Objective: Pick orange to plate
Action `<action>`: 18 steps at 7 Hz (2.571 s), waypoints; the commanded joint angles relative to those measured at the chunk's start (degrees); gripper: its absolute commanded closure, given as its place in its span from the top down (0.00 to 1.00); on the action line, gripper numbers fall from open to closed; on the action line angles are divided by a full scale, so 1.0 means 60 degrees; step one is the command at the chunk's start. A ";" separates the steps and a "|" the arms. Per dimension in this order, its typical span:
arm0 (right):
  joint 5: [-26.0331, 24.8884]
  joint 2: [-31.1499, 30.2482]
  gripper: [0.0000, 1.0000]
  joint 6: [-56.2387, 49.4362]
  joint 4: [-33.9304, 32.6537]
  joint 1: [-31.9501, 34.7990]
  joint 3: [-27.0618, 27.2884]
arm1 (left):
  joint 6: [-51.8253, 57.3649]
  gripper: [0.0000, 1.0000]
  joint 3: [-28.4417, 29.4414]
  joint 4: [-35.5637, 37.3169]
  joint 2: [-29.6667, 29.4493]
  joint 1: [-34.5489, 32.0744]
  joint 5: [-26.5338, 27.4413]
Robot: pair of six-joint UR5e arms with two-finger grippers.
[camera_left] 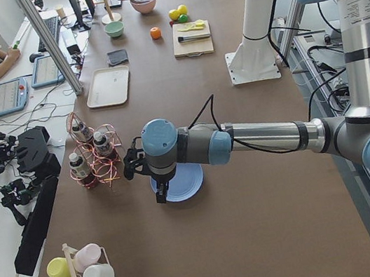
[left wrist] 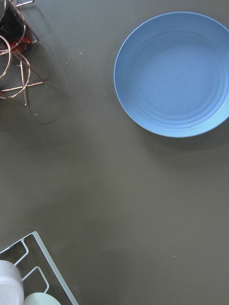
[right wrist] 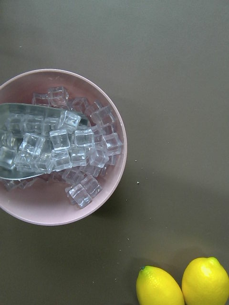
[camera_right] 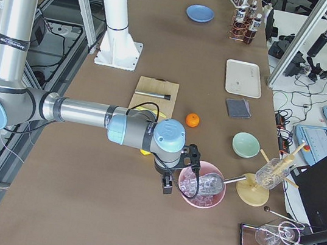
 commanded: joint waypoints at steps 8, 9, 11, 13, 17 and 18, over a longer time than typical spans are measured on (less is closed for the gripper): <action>-0.0013 -0.0037 1.00 -0.0030 -0.0012 -0.0029 -0.0108 | -0.0528 0.96 0.0982 -0.0522 -0.0268 0.0576 0.0086; -0.0013 -0.0037 1.00 0.0042 -0.0012 -0.0087 -0.0108 | -0.1939 0.96 0.1901 -0.2412 -0.0357 0.1130 0.0086; -0.0042 -0.0037 1.00 0.0246 -0.0027 -0.0248 -0.0108 | -0.4622 0.95 0.4129 -0.6371 -0.0795 0.2361 0.0667; -0.0101 0.0050 1.00 0.0818 0.0002 -0.0861 -0.0108 | -0.5351 0.89 0.4210 -0.6796 -0.0812 0.3258 0.1447; -0.0101 0.0095 1.00 0.0878 0.0003 -0.1055 -0.0108 | -0.5308 0.70 0.4562 -0.6782 -0.1090 0.4095 0.1478; -0.0101 0.0095 1.00 0.0878 -0.0012 -0.1069 -0.0108 | -0.5264 0.67 0.4606 -0.6767 -0.1178 0.4124 0.1478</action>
